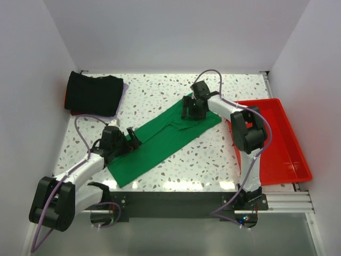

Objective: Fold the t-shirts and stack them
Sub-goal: Fold the tshirt

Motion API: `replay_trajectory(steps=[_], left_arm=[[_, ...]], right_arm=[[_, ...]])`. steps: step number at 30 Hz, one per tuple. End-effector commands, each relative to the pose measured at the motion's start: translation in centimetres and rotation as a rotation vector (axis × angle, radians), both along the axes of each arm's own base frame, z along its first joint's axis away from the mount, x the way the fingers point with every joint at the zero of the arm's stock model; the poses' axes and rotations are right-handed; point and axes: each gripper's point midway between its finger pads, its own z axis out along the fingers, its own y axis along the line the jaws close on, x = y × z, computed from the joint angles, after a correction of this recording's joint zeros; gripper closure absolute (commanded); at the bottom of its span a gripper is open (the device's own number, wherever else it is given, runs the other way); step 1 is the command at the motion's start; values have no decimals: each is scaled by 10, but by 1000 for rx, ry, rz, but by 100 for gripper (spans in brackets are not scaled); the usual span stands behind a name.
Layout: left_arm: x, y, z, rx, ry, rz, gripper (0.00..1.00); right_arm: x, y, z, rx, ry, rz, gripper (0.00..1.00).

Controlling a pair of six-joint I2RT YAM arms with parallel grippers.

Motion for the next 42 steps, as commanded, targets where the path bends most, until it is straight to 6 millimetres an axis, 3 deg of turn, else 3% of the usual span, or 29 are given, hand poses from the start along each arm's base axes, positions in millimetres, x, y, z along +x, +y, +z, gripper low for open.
replay_trajectory(steps=[1, 8, 9, 10, 12, 14, 15, 20, 23, 29, 35, 42], left_arm=[[-40, -8, -28, -75, 139, -5, 0], [-62, -26, -33, -129, 180, -61, 0], [-66, -28, -35, -130, 188, -72, 0], [-66, -30, -35, -136, 190, -78, 0], [-74, -38, -40, -156, 214, -107, 0], [-76, -46, -42, -168, 227, -128, 0], [-80, -53, -43, -171, 237, -151, 0], [-89, -73, -51, -139, 273, -219, 0], [-85, -99, -45, -146, 249, -295, 0], [-84, -129, -45, -128, 263, -374, 0], [-93, -161, -44, -138, 270, -512, 0], [-109, -199, -40, -176, 244, -675, 0]], right_arm=[[16, -22, -27, -92, 15, -28, 23], [53, -19, -35, -149, 0, 3, 23], [63, -16, -27, -145, -15, 3, 23], [65, -17, -41, -165, 7, 3, 23], [77, -16, -37, -166, -3, 1, 23], [79, -17, -53, -176, 26, 1, 23], [85, -15, -48, -172, 18, -2, 23], [92, -17, -62, -168, 44, -23, 23], [102, -11, -57, -139, 36, -22, 23], [110, -5, -57, -109, 35, -19, 22], [124, 8, -54, -49, 14, -20, 21], [126, 18, -60, 3, 20, -17, 20]])
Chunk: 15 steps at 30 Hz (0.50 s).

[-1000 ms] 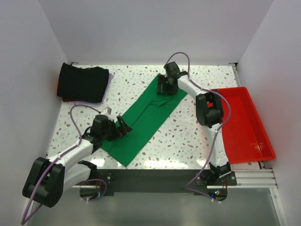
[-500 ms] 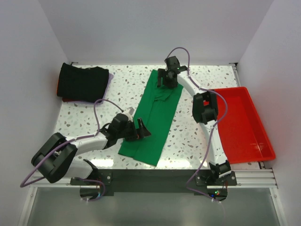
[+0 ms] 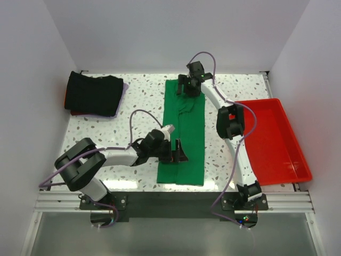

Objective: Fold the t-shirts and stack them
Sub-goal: Fold the tshirt

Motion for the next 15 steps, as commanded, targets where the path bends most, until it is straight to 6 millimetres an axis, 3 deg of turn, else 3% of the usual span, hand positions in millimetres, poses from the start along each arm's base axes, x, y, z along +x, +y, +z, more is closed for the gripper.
replay_trajectory(steps=[1, 7, 11, 14, 15], left_arm=[[-48, 17, -51, 153, 149, -120, 0], [-50, 3, -48, 148, 123, -173, 0], [-34, 0, -31, 165, 42, -160, 0], [-15, 4, -8, 188, -53, -122, 0], [-14, 12, -7, 227, -60, -123, 0]], right_arm=[[-30, -2, -67, -9, 187, 1, 20], [-30, 1, -62, 3, 182, 22, 20], [-26, 6, -37, 29, 142, 50, 19], [-15, 10, 11, 65, 50, 67, 18], [-10, 12, 39, 84, -5, 73, 18]])
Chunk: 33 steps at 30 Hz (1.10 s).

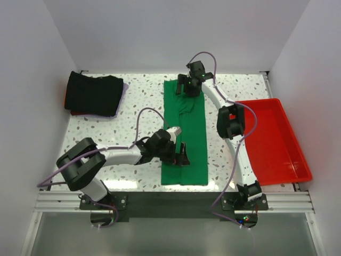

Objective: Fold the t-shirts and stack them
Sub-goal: Fold the tshirt

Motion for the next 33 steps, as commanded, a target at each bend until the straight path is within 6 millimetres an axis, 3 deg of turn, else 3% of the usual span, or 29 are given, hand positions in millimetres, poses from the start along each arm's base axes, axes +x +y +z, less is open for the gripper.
replay_trajectory(steps=[1, 3, 4, 5, 6, 7, 8, 10, 11, 13, 14, 16, 17, 18, 19, 22, 23, 24, 25, 31, 33], left_arm=[[6, 35, 4, 171, -62, 34, 0], [17, 41, 20, 187, -111, 56, 0], [25, 45, 35, 182, -158, 85, 0], [30, 49, 42, 185, -179, 99, 0], [30, 56, 45, 205, -179, 109, 0], [33, 62, 53, 209, -200, 135, 0], [33, 66, 55, 216, -202, 142, 0], [30, 80, 53, 263, -196, 163, 0], [27, 85, 51, 277, -185, 165, 0], [17, 96, 42, 313, -155, 165, 0], [14, 100, 38, 320, -140, 170, 0], [4, 107, 31, 327, -120, 165, 1], [2, 109, 29, 326, -112, 171, 1], [-2, 112, 26, 329, -104, 167, 2], [-5, 114, 23, 331, -93, 167, 2], [-12, 119, 17, 345, -67, 162, 3], [-18, 117, 15, 335, -42, 149, 4], [-20, 116, 14, 331, -35, 144, 5], [-25, 114, 13, 328, -25, 131, 6], [-42, 120, 3, 344, 23, 113, 8], [-46, 122, 3, 338, 32, 121, 8]], right_arm=[[-7, 6, 54, 48, -46, 44, 17], [-5, 4, 84, 62, -108, 47, 17], [-8, 3, 129, 80, -185, 52, 17], [-12, 0, 133, 82, -192, 49, 17], [-17, -1, 151, 90, -220, 49, 17], [-28, -5, 191, 112, -283, 51, 17], [-41, -8, 186, 103, -261, 54, 17], [-63, -15, 195, 74, -266, 57, 17], [-90, -23, 200, 57, -250, 57, 17], [-119, -29, 197, 49, -217, 56, 17], [-150, -37, 181, 29, -155, 58, 17], [-186, -43, 167, 23, -89, 55, 18], [-218, -47, 129, -11, 16, 66, 18], [-238, -51, 137, 0, 3, 67, 18], [-270, -56, 104, -25, 99, 60, 18], [-320, -60, 93, 10, 153, 32, 18], [-346, -67, 69, -14, 217, 29, 18], [-358, -69, 71, -3, 208, 27, 18], [-380, -73, 53, -24, 264, 16, 18], [-453, -80, 20, -36, 397, 8, 25], [-460, -87, 17, -63, 408, -1, 28]])
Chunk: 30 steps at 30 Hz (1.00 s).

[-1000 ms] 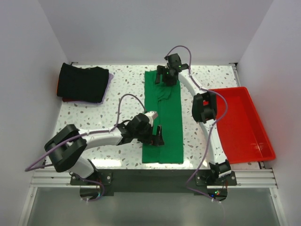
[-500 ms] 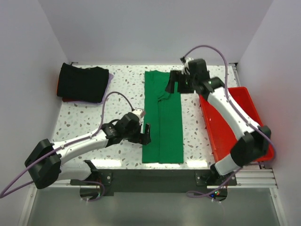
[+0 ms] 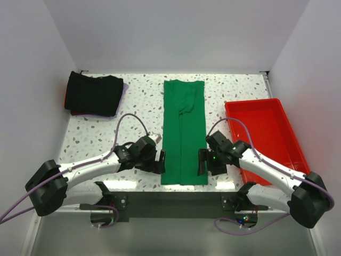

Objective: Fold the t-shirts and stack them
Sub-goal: Fold the tshirt

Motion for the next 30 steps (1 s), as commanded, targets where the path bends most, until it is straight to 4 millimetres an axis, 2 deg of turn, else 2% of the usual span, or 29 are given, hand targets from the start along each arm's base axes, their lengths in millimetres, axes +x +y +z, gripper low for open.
replay_trajectory(steps=[1, 8, 16, 25, 30], left_arm=[[-13, 4, 1, -22, 33, 11, 8], [-21, 5, 0, -36, 59, 12, 8], [-27, 3, -5, -23, 85, -7, 8], [-32, -2, -8, -18, 113, -26, 8], [-35, -5, -10, -19, 123, -38, 10]], right_arm=[[-9, -4, 1, -9, 9, -74, 30], [-19, -1, -16, -8, 70, -58, 47], [-21, -5, -30, -42, 86, -61, 59], [-29, -3, -44, -48, 146, -33, 66], [-30, -3, -47, -51, 153, -28, 81]])
